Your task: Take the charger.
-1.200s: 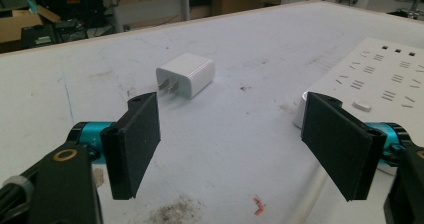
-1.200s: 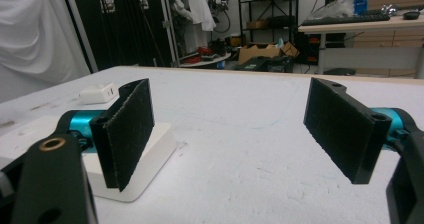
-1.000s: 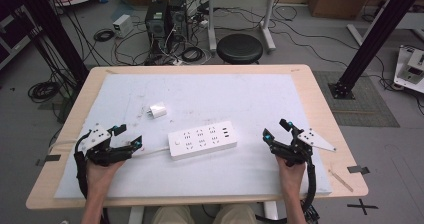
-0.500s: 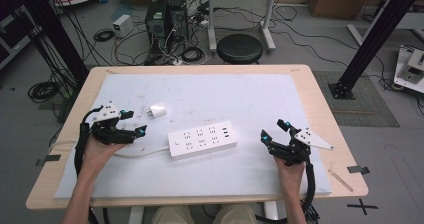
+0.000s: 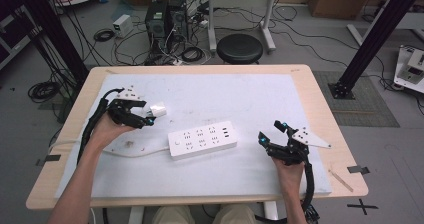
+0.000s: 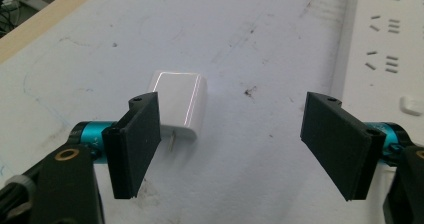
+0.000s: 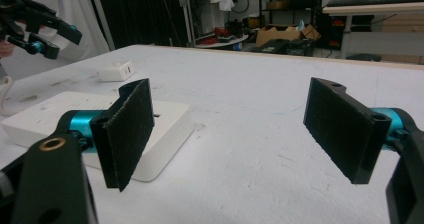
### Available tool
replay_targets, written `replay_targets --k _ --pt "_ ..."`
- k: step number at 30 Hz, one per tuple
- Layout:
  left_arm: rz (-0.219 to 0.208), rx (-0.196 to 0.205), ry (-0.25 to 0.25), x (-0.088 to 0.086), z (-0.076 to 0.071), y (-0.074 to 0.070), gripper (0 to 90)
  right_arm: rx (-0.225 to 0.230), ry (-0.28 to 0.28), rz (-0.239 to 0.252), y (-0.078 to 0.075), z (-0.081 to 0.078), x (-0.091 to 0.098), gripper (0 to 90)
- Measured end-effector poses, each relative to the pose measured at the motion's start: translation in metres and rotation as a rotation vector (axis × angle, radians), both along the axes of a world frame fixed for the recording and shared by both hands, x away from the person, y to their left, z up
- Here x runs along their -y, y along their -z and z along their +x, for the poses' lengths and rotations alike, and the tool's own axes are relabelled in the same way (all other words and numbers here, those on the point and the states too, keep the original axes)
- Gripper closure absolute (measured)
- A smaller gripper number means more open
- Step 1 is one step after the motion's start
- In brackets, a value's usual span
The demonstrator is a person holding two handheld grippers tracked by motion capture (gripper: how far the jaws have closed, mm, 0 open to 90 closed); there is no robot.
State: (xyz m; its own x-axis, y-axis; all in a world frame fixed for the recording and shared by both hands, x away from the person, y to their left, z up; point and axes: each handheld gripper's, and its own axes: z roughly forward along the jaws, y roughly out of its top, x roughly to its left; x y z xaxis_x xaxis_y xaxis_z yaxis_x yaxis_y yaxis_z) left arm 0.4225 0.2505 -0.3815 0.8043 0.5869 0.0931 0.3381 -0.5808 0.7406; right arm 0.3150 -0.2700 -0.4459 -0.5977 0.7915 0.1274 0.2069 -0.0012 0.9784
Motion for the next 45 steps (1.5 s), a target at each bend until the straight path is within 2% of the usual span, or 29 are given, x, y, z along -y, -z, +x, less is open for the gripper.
replay_targets --k 1,2,3,5,7,9,14,17,19,21,29,30,38,44,45 --pt "0.016 -0.023 0.015 0.005 0.009 0.0 24.2 -0.005 -0.001 -0.004 0.0 0.0 0.0 20.6" --pt "0.016 -0.023 0.015 0.005 0.009 0.0 24.2 -0.005 -0.001 -0.004 0.0 0.0 0.0 20.6" --pt "0.023 -0.018 0.026 0.006 0.016 0.0 24.2 -0.004 0.0 -0.006 0.0 0.0 0.0 20.6" --pt "0.014 -0.032 0.02 0.007 0.021 0.001 24.2 -0.002 0.0 -0.006 0.0 0.0 0.0 20.6" --pt "0.024 -0.039 0.021 0.006 0.026 0.003 24.2 -0.005 0.003 -0.004 0.0 0.0 0.0 20.5" --pt "0.013 -0.049 0.011 0.005 0.035 0.006 24.2 -0.001 0.009 0.001 0.0 -0.001 0.0 20.6" --pt "-0.011 -0.038 0.01 0.003 0.044 0.012 24.1 0.006 0.013 -0.001 0.0 -0.001 0.0 20.6" --pt "-0.026 -0.044 0.013 0.002 0.05 0.017 24.2 0.0 0.013 0.0 0.0 -0.001 0.0 20.6" --pt "-0.032 -0.072 0.017 0.001 0.056 0.026 24.2 0.001 0.015 -0.002 0.0 -0.001 0.0 20.6" --pt "-0.021 -0.089 0.018 0.001 0.059 0.031 24.2 -0.002 0.016 -0.001 0.0 -0.001 0.0 20.6" --pt "-0.008 -0.105 0.017 0.002 0.065 0.042 24.2 0.005 0.011 -0.007 0.0 0.0 0.0 20.6" --pt "-0.006 -0.118 0.017 0.002 0.067 0.046 24.2 0.005 0.011 -0.007 0.0 0.0 0.0 20.6" --pt "-0.006 -0.117 0.018 0.003 0.069 0.051 27.4 0.003 0.01 -0.005 0.001 0.0 -0.001 20.6" --pt "0.007 -0.125 0.022 0.004 0.071 0.054 27.8 0.005 0.007 -0.004 0.001 0.0 -0.001 20.6" --pt "0.027 -0.121 0.017 0.008 0.07 0.056 31.6 0.005 0.007 -0.006 0.001 0.0 -0.001 20.6"
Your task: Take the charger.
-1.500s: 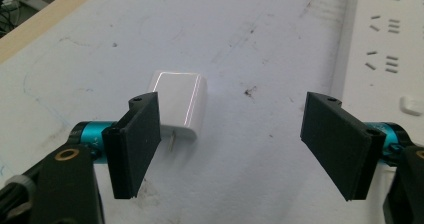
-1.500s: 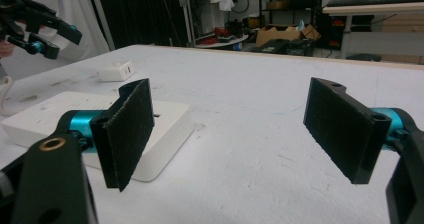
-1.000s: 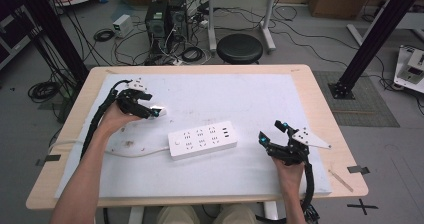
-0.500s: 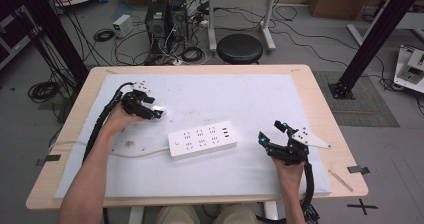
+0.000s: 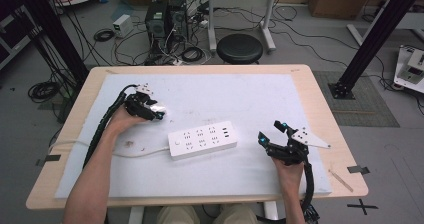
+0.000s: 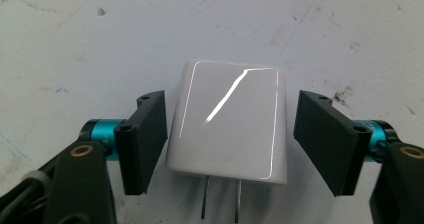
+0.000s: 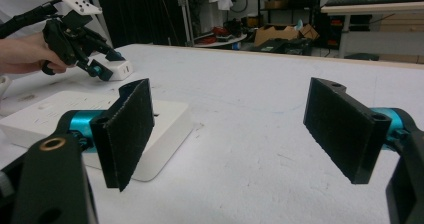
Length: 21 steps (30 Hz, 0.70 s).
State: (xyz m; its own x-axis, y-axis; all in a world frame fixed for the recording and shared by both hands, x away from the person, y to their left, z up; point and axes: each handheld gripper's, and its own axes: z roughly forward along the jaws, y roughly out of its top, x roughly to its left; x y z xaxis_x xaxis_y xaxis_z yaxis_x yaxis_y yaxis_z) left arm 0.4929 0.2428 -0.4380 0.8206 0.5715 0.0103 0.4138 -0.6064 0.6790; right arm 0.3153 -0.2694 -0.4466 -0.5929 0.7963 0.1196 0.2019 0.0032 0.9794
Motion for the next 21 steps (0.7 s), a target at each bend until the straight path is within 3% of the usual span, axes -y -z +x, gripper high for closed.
replay_targets --k 11,12,21 --pt "0.011 -0.015 -0.018 -0.0007 -0.0001 -0.0002 38.0 -0.011 0.002 0.0 0.0001 -0.0002 -0.0004 20.7" --pt "0.002 -0.019 -0.027 -0.0007 -0.0006 0.0002 42.2 -0.012 0.003 0.0 0.0001 -0.0002 -0.0004 20.7" --pt "0.006 -0.019 -0.061 0.001 -0.0041 -0.0004 42.5 -0.017 0.003 0.0 0.0002 -0.0003 -0.001 20.7"
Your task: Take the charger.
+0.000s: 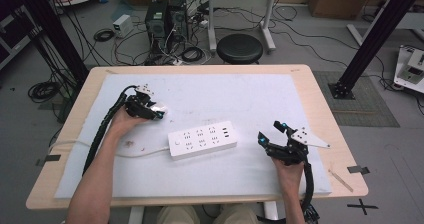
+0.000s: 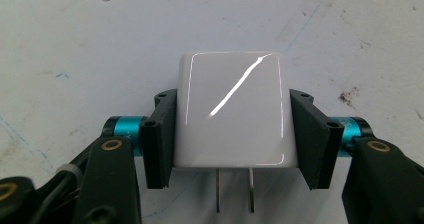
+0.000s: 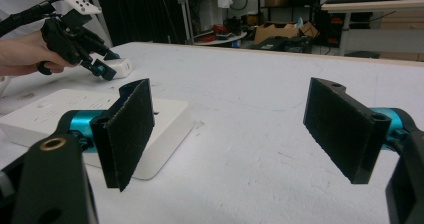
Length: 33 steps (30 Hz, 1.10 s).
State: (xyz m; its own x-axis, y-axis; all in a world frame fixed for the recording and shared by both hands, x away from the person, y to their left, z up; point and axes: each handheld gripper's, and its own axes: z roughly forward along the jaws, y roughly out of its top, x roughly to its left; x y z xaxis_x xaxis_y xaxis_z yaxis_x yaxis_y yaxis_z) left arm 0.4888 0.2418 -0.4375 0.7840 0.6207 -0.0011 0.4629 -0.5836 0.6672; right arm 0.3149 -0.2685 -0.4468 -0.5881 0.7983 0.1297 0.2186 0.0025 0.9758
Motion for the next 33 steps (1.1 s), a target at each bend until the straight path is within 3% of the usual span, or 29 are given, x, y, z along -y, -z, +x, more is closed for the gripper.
replay_targets --k 10,20,28,33 --pt "0.009 0.036 -0.028 0.0 -0.013 -0.015 42.5 0.0 -0.01 -0.003 0.0 0.001 0.0 20.7" --pt "-0.012 0.096 -0.092 -0.001 -0.046 -0.036 42.5 -0.001 -0.009 -0.009 0.0 0.001 0.0 20.7" --pt "-0.027 0.157 -0.099 0.007 -0.071 -0.05 42.5 -0.003 -0.01 -0.006 0.0 0.001 0.0 20.7" --pt "-0.01 0.156 -0.083 0.016 -0.08 -0.053 42.5 -0.008 -0.013 -0.005 0.0 0.001 -0.001 20.7"
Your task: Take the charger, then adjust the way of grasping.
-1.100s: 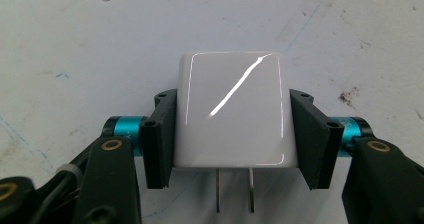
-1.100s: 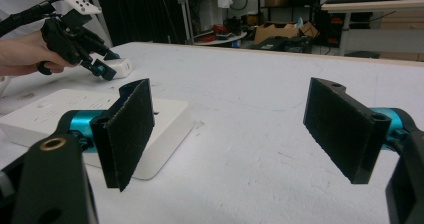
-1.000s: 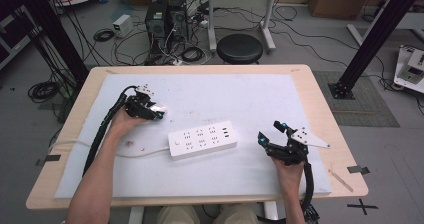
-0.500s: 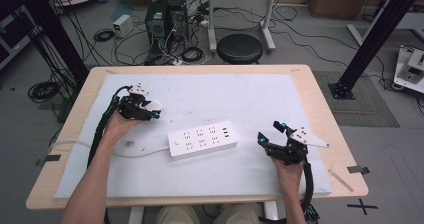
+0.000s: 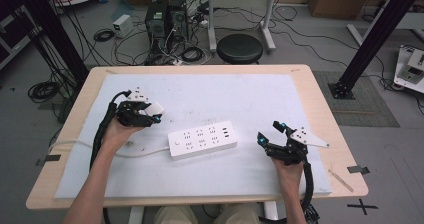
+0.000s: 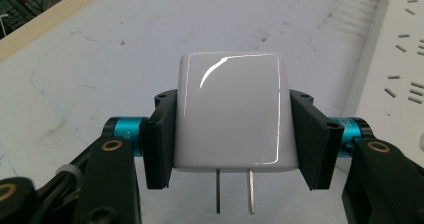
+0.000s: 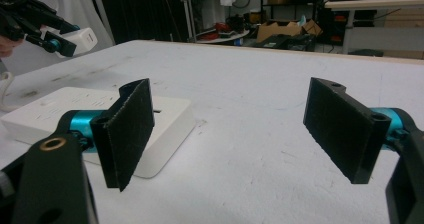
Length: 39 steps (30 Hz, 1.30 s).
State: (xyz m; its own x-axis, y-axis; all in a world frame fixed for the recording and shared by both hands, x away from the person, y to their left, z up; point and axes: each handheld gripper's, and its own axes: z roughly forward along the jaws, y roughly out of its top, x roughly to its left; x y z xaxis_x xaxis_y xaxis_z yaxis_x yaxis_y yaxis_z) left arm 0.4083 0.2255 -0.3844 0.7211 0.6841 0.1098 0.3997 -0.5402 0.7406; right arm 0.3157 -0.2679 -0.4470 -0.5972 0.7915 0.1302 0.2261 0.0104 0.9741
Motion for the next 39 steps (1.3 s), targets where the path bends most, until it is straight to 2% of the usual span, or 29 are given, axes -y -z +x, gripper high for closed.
replay_targets --k 4,6,10,11,17,21,22,25,26,28,31,34,36,39 --pt "0.003 0.002 0.009 0.003 -0.003 -0.002 42.5 0.003 -0.004 -0.001 0.0 0.0 0.0 20.7" --pt "-0.011 0.026 0.026 0.011 -0.011 -0.006 42.4 0.002 -0.003 -0.003 0.0 0.0 -0.001 20.7" --pt "-0.029 0.05 0.047 0.014 -0.018 -0.008 42.5 -0.004 -0.005 -0.003 0.0 0.0 -0.001 20.7" --pt "-0.031 0.054 0.047 0.015 -0.019 -0.008 42.5 0.008 -0.009 -0.008 0.0 0.001 -0.001 20.7" --pt "-0.025 0.078 0.06 0.019 -0.03 -0.007 42.5 -0.006 -0.008 -0.003 0.0 0.0 -0.001 20.7" --pt "-0.027 0.113 0.073 0.022 -0.04 -0.009 42.4 -0.014 -0.015 -0.006 0.0 0.001 -0.002 20.7" --pt "-0.034 0.131 0.07 0.024 -0.046 -0.01 42.5 -0.017 -0.018 -0.005 0.0 0.001 -0.002 20.7" --pt "-0.034 0.131 0.07 0.024 -0.046 -0.01 42.5 -0.017 -0.023 -0.002 0.0 0.001 -0.002 20.7" --pt "-0.035 0.173 0.071 0.029 -0.055 -0.013 42.5 -0.017 -0.023 -0.002 0.0 0.001 -0.002 20.7" --pt "-0.042 0.193 0.073 0.034 -0.061 -0.012 42.4 -0.015 -0.03 -0.021 -0.001 0.002 -0.004 20.7" --pt "-0.031 0.226 0.077 0.043 -0.069 -0.01 42.4 -0.021 -0.034 -0.021 -0.001 0.002 -0.005 20.7" --pt "-0.023 0.238 0.079 0.047 -0.073 -0.008 42.4 -0.023 -0.036 -0.021 -0.001 0.002 -0.005 21.1" --pt "0.003 0.275 0.087 0.061 -0.084 -0.004 42.5 -0.016 -0.053 -0.032 -0.002 0.0 -0.006 26.5" --pt "0.021 0.308 0.093 0.071 -0.092 -0.002 42.4 -0.008 -0.057 -0.038 -0.003 0.0 -0.007 26.5"
